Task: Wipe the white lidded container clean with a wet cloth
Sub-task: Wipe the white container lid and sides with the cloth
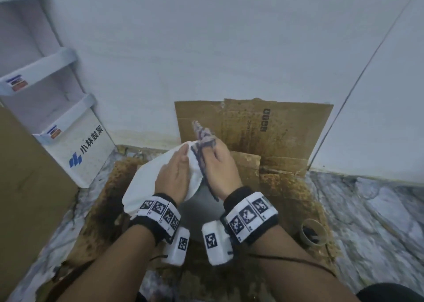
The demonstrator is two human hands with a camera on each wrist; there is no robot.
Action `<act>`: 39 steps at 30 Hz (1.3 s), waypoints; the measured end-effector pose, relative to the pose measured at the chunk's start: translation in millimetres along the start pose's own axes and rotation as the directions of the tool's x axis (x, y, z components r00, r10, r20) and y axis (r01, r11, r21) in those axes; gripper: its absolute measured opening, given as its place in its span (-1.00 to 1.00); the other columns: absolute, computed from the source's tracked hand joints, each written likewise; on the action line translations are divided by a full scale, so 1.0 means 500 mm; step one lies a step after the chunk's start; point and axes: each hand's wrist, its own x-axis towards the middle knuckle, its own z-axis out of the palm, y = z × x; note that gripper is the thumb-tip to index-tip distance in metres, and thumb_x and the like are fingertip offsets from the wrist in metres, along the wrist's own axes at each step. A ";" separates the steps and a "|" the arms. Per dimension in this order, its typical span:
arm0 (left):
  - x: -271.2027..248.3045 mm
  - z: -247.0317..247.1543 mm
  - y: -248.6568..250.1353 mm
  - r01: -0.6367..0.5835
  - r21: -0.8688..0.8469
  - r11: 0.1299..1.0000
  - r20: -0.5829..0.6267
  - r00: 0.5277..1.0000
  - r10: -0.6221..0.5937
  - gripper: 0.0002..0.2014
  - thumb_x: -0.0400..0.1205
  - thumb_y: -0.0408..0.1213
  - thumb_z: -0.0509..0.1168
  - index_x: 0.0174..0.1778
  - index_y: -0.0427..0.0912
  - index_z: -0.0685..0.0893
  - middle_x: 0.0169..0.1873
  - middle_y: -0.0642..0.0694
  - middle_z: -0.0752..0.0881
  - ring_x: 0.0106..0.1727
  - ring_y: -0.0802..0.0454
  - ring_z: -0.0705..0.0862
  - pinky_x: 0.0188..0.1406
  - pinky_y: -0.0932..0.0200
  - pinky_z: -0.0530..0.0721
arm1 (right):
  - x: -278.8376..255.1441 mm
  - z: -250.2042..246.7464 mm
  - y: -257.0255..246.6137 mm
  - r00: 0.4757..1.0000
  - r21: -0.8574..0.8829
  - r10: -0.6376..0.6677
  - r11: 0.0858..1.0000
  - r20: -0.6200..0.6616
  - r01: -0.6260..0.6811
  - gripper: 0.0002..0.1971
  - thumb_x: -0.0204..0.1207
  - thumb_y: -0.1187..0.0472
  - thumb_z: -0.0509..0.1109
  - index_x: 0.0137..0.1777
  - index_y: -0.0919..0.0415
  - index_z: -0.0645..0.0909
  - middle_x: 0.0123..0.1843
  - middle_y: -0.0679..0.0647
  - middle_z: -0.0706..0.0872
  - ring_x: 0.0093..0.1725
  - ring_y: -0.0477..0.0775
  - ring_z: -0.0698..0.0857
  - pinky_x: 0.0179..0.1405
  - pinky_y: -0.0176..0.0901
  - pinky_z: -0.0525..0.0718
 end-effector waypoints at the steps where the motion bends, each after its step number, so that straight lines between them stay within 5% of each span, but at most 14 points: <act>1: -0.003 0.007 0.005 -0.009 0.019 1.000 -0.011 1.000 0.010 -0.47 0.73 -0.01 -0.14 0.51 -0.15 0.47 0.39 -0.20 0.60 0.39 -0.19 0.57 0.40 -0.05 0.47 | 0.000 0.020 0.019 0.991 -0.251 -0.081 0.962 0.104 0.105 -0.58 0.71 -0.04 0.03 0.37 0.12 0.57 0.42 0.09 0.58 0.45 0.07 0.47 0.54 0.13 0.36; 3: -0.006 0.013 0.006 0.026 -0.001 1.000 -0.027 0.999 -0.026 -0.47 0.70 -0.09 -0.13 0.40 -0.27 0.55 0.29 -0.30 0.66 0.29 -0.26 0.61 0.35 -0.12 0.50 | 0.005 0.036 0.048 0.980 -0.554 -0.053 0.819 0.190 0.151 -0.48 0.68 -0.08 -0.04 0.54 0.09 0.44 0.61 0.15 0.34 0.62 0.21 0.18 0.66 0.12 0.06; 6: -0.013 0.008 0.001 0.114 -0.064 0.991 -0.083 0.989 -0.119 -0.46 0.79 -0.07 -0.21 0.38 -0.26 0.58 0.32 -0.30 0.64 0.34 -0.25 0.57 0.44 -0.14 0.40 | 0.023 0.031 0.060 0.982 -0.549 -0.032 0.826 0.188 0.132 -0.54 0.72 -0.04 0.08 0.57 0.04 0.40 0.63 0.16 0.26 0.63 0.22 0.11 0.63 0.01 0.01; 10: -0.027 0.001 0.001 0.050 -0.089 0.995 -0.072 0.996 -0.056 -0.30 0.67 0.16 -0.31 0.47 -0.10 0.51 0.39 -0.18 0.61 0.41 -0.18 0.53 0.50 -0.15 0.36 | 0.064 0.029 0.062 0.980 -0.470 0.076 0.883 0.186 0.021 -0.57 0.65 -0.06 0.20 0.46 0.04 0.52 0.45 0.16 0.47 0.45 0.14 0.41 0.51 0.01 0.34; 12: -0.021 -0.003 -0.006 0.000 -0.063 0.998 -0.029 1.000 -0.002 -0.22 0.58 0.28 -0.36 0.56 0.00 0.41 0.49 -0.07 0.52 0.51 -0.09 0.45 0.53 -0.16 0.32 | 0.080 0.030 0.058 0.982 -0.368 0.102 0.929 0.157 -0.037 -0.63 0.62 -0.10 0.19 0.21 0.06 0.68 0.20 0.16 0.66 0.17 0.09 0.64 0.21 -0.01 0.57; 14: -0.015 -0.004 -0.008 -0.052 0.002 0.999 0.015 0.999 0.052 -0.24 0.57 0.28 -0.31 0.63 0.03 0.29 0.59 0.01 0.39 0.59 0.01 0.35 0.57 -0.15 0.28 | 0.085 0.019 0.050 0.985 -0.285 0.124 0.955 0.120 -0.086 -0.67 0.66 -0.04 0.19 -0.03 0.14 0.70 -0.06 0.13 0.74 -0.10 0.08 0.70 -0.10 -0.10 0.57; 16: -0.014 -0.006 -0.008 -0.079 0.052 0.996 0.046 0.996 0.077 -0.29 0.60 0.25 -0.22 0.65 0.04 0.24 0.62 0.07 0.32 0.62 0.07 0.28 0.58 -0.15 0.26 | 0.084 -0.001 0.044 0.978 -0.228 0.184 0.961 0.095 -0.158 -0.68 0.69 -0.01 0.19 -0.04 0.16 0.69 -0.13 0.09 0.77 -0.13 0.08 0.73 -0.18 -0.11 0.61; 21: -0.013 -0.015 -0.018 -0.041 0.078 0.996 0.044 0.998 0.038 -0.16 0.46 0.38 -0.24 0.66 0.08 0.21 0.63 0.09 0.29 0.59 0.00 0.34 0.55 -0.11 0.31 | 0.055 -0.067 0.068 0.938 -0.019 0.333 0.942 -0.093 -0.336 -0.69 0.68 0.01 0.23 -0.08 0.17 0.72 -0.12 0.20 0.81 -0.07 0.23 0.78 -0.02 0.00 0.70; 24: -0.013 -0.022 -0.016 -0.020 0.091 0.996 0.056 0.998 0.015 -0.13 0.40 0.42 -0.17 0.65 0.13 0.18 0.61 0.07 0.32 0.51 -0.09 0.42 0.44 -0.11 0.42 | 0.007 -0.090 0.117 0.923 0.006 0.318 0.946 -0.216 -0.325 -0.80 0.68 -0.01 0.22 -0.06 -0.04 0.65 -0.02 0.03 0.78 0.04 0.15 0.76 0.11 0.03 0.70; 26: -0.012 -0.022 -0.012 -0.005 0.088 0.996 0.059 0.998 0.000 -0.12 0.36 0.43 -0.11 0.64 0.16 0.18 0.59 0.06 0.36 0.47 -0.12 0.46 0.39 -0.12 0.47 | -0.037 -0.082 0.154 0.958 -0.090 0.245 0.961 -0.147 -0.260 -0.77 0.69 0.03 0.19 0.26 -0.09 0.61 0.25 -0.07 0.69 0.27 0.01 0.63 0.29 -0.08 0.54; 28: -0.011 -0.022 -0.009 0.003 0.081 0.997 0.051 0.999 -0.007 -0.12 0.36 0.43 -0.04 0.64 0.17 0.19 0.57 0.04 0.39 0.46 -0.12 0.47 0.37 -0.09 0.48 | -0.079 -0.056 0.196 0.974 -0.294 0.221 0.936 0.055 -0.196 -0.59 0.72 0.03 0.13 0.56 -0.13 0.37 0.58 -0.04 0.41 0.53 -0.03 0.38 0.48 -0.15 0.28; 31: -0.009 -0.020 -0.006 0.019 0.093 0.996 0.036 0.999 -0.023 -0.16 0.39 0.39 0.01 0.64 0.17 0.20 0.55 0.02 0.42 0.44 -0.10 0.48 0.29 -0.03 0.47 | -0.122 -0.032 0.264 0.955 -0.452 0.263 0.874 0.133 -0.178 -0.46 0.72 -0.13 -0.01 0.68 -0.28 0.00 0.74 -0.13 -0.01 0.69 -0.05 0.01 0.61 -0.06 0.02; 39: 0.004 -0.033 -0.027 0.048 0.080 0.996 -0.002 0.999 -0.048 -0.17 0.41 0.38 0.01 0.63 0.16 0.22 0.52 -0.05 0.46 0.43 -0.13 0.49 0.26 0.01 0.45 | -0.106 -0.105 0.435 0.850 -0.387 0.508 0.762 -0.137 -0.518 -0.48 0.72 -0.04 0.06 0.68 -0.09 0.17 0.72 0.03 0.15 0.69 0.08 0.15 0.65 0.10 0.12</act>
